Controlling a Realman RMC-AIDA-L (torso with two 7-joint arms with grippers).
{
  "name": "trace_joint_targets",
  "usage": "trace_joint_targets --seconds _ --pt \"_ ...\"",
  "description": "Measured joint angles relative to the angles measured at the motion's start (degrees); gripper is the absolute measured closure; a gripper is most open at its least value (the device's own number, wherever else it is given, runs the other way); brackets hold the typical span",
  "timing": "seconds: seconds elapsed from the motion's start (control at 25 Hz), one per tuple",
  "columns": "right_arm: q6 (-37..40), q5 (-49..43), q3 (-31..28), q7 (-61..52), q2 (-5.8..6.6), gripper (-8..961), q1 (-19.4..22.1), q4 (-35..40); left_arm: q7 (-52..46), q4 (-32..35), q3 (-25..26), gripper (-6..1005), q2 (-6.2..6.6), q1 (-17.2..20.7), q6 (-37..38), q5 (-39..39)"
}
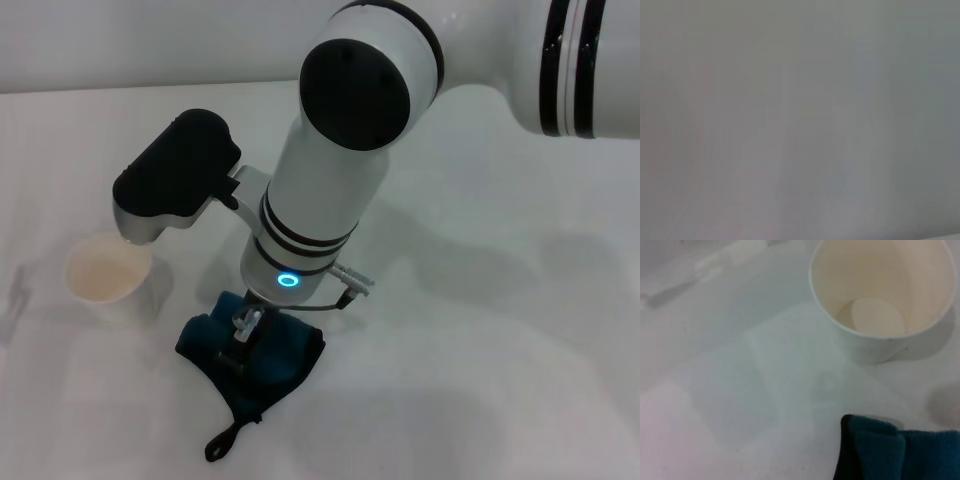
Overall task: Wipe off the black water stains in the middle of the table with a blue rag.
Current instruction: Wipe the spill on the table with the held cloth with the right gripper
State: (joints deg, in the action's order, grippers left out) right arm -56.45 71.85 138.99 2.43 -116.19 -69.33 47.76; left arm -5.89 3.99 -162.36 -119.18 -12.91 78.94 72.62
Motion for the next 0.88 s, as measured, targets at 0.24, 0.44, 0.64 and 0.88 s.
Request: trace_joint_targets --seconds 0.24,0.44,0.64,0.88 --pt "0.1 -0.6 -0.5 -0.4 -0.01 887 -0.4 -3.7 0.0 0.0 0.0 126 0.0 0.0 0.0 0.1" --pt "-0.7 -5.2 -2.4 -3.4 0.0 887 -0.3 -7.6 0.0 0.1 0.0 126 0.0 0.2 0.0 0.2" --pt "-3.5 -13.6 -9.1 -4.5 0.0 887 1.2 -7.1 0.0 0.1 0.0 126 0.0 0.6 0.0 0.2" --pt "-4.2 -19.2 -12.2 -6.0 0.01 887 2.5 -7.4 0.0 0.0 0.0 127 0.03 0.7 0.1 0.3"
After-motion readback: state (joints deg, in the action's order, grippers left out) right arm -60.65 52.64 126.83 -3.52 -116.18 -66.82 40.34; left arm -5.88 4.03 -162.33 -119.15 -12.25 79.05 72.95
